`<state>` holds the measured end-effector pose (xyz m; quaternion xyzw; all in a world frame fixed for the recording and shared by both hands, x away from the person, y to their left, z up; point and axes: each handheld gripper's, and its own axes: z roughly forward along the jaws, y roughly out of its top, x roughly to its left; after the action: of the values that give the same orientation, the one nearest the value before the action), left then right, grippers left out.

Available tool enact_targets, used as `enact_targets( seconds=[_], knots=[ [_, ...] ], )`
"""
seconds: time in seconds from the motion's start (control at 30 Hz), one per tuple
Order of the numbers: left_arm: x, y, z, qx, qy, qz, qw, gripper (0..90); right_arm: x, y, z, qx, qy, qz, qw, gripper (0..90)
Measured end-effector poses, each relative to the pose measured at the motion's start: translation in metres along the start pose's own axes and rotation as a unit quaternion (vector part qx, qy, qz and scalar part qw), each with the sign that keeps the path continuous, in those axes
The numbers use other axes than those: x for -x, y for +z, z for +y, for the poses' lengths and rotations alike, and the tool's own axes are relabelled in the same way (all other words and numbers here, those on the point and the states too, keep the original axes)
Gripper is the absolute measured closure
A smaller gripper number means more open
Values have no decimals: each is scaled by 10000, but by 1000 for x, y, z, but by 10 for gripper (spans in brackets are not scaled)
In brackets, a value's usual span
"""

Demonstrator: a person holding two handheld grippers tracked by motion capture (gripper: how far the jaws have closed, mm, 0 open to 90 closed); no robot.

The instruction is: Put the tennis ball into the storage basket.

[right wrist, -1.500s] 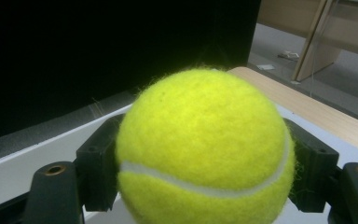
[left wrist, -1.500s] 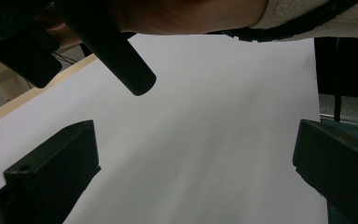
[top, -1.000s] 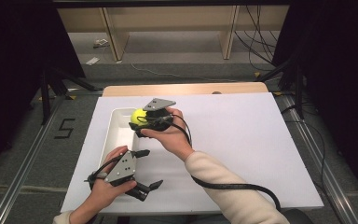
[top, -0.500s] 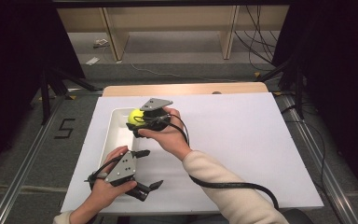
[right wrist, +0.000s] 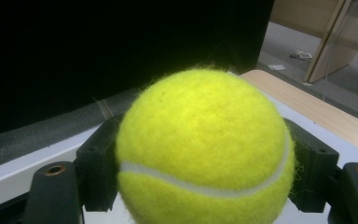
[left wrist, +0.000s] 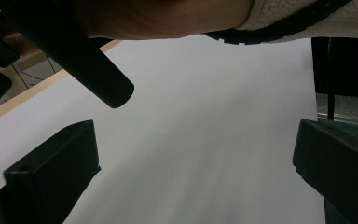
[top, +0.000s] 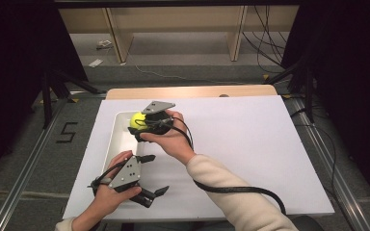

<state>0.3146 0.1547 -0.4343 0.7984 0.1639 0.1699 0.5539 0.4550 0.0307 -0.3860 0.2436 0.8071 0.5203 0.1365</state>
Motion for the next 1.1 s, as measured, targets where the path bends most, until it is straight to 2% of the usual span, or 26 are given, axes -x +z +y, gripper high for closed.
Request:
enact_targets(
  seconds=[1.1],
  knots=[
    [1, 0, 0, 0, 12, -11, 10000, 0, -2, 12, 4, -87, 7, 127, 9999, 267]
  ],
)
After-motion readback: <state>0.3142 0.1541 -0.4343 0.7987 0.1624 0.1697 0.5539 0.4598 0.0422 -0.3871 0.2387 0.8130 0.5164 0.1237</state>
